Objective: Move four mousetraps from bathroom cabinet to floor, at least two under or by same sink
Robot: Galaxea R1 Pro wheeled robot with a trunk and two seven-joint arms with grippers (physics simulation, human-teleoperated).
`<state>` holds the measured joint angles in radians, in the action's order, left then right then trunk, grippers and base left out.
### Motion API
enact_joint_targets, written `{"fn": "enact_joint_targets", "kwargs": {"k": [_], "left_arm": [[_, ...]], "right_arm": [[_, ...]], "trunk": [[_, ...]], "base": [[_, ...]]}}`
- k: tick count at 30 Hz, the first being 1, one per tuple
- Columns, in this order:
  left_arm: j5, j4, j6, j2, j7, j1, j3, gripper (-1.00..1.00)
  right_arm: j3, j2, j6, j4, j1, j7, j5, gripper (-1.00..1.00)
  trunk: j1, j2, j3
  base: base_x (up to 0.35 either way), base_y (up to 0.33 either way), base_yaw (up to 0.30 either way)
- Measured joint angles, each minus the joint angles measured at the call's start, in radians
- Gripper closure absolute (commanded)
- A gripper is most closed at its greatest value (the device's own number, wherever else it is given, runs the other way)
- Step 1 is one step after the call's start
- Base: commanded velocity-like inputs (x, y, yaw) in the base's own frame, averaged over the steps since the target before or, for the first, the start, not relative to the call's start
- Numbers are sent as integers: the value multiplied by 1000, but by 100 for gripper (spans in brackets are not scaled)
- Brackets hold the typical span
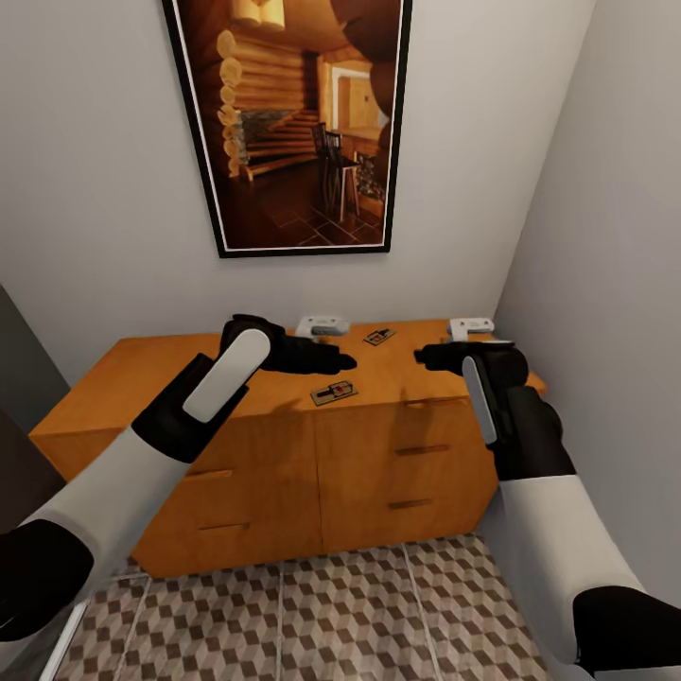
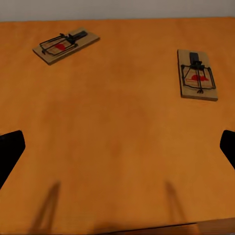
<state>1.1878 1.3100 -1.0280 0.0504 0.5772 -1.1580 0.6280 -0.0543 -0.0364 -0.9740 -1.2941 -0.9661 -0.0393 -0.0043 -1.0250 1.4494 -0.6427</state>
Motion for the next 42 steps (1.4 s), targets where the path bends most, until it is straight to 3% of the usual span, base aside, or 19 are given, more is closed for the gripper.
{"fn": "enact_joint_targets", "kwargs": {"k": [6, 12, 18, 23, 33, 42], "left_arm": [[3, 4, 0, 61, 0, -3, 94, -100], [4, 8, -1, 95, 0, -7, 169, -100], [5, 9, -4, 145, 0, -21, 211, -100], [8, 10, -6, 165, 0, -45, 237, -100], [21, 12, -6, 163, 0, -75, 250, -100], [97, 12, -6, 143, 0, -79, 256, -100]], "right_arm": [[-1, -5, 3, 21, 37, 0, 3, -100], [-1, -6, 4, 22, 54, 0, 4, -100], [-1, -7, 4, 24, 59, 0, 3, -100], [-1, -7, 4, 24, 60, 1, 4, -100], [-2, -6, 4, 22, 68, 3, 3, -100], [-2, -6, 4, 19, 79, 3, 3, -100]], "trunk": [[0, 0, 0], [0, 0, 0], [0, 0, 0], [0, 0, 0], [0, 0, 0], [0, 0, 0]], "base": [[0, 0, 0], [0, 0, 0], [0, 0, 0], [0, 0, 0], [0, 0, 0], [0, 0, -16]]}}
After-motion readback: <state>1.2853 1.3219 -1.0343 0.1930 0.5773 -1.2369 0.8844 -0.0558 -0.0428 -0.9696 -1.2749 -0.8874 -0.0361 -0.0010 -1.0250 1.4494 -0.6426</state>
